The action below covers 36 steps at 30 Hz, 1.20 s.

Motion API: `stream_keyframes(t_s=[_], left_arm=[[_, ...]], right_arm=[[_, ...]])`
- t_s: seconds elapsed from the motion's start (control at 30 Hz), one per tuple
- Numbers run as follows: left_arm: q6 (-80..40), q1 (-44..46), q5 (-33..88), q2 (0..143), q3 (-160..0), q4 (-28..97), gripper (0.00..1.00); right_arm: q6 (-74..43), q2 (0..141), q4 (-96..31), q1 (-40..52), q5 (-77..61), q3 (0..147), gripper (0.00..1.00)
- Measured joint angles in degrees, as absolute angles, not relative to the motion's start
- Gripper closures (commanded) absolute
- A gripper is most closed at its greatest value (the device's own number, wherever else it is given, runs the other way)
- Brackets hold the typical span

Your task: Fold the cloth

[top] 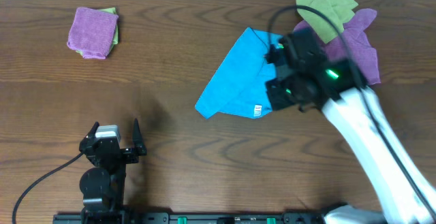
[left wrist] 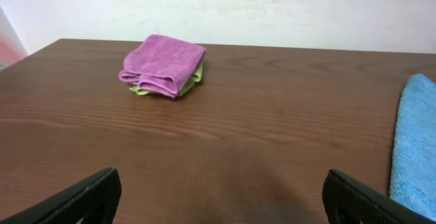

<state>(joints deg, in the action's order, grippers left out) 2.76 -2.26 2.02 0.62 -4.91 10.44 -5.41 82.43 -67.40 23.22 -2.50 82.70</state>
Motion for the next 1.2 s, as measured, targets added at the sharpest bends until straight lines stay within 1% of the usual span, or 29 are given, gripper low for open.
stream_keyframes(t_s=[0.07,0.2,0.33,0.53,0.67,0.73,0.77,0.83,0.87,0.9,0.93,1.03,1.17,1.2], left_arm=[[2.3,-2.3,3.2,0.6,-4.9,10.4,0.05],[0.4,-2.3,4.5,0.6,-4.8,9.8,0.05],[-0.5,-2.3,5.4,0.6,-4.0,6.5,0.05],[-1.4,-2.3,9.6,0.6,-3.6,3.6,0.04],[-1.5,-2.3,17.2,0.6,-3.2,-2.9,0.05],[-1.6,-2.3,19.9,0.6,-3.1,-7.7,0.05],[-1.5,-2.3,20.9,0.7,-3.1,-10.0,0.05],[-1.5,-2.3,22.2,0.6,-3.0,-13.6,0.05],[-1.5,-2.3,22.6,0.6,-3.0,-15.2,0.05],[-1.5,-2.3,23.3,0.6,-3.0,-16.8,0.05],[-1.6,-2.3,24.6,0.6,-3.0,-18.5,0.05],[-2.0,-2.3,29.6,0.6,-3.0,-21.7,0.02],[-5.3,-2.0,33.1,1.7,-3.0,-22.8,0.04],[-5.8,-1.6,33.1,2.9,-3.0,-23.0,0.05]], right_arm=[[-5.3,73.8,-70.7,23.4,-1.3,82.7,0.98],[-5.2,61.6,-78.0,23.5,0.0,82.7,0.98],[-5.5,50.4,-83.4,23.5,0.6,82.7,0.98],[-9.4,38.3,-88.1,23.5,1.0,80.9,0.98],[-12.5,34.0,-89.7,23.5,1.1,74.9,0.98],[-14.1,32.9,-90.5,23.5,0.8,70.4,0.85],[-14.7,32.4,-90.0,23.5,0.6,68.4,0.83],[-16.1,31.9,-88.9,23.5,0.1,66.0,0.81],[-17.0,31.6,-87.8,23.5,-0.2,65.2,0.85],[-17.5,31.4,-86.9,23.5,-0.3,65.1,0.93],[-18.6,31.1,-85.4,23.5,-0.2,65.1,0.97],[-19.1,29.2,-83.7,23.5,0.5,65.2,0.98],[-19.5,22.6,-82.1,23.5,4.9,65.2,0.98],[-19.6,20.1,-81.4,23.5,6.3,65.2,0.96]])
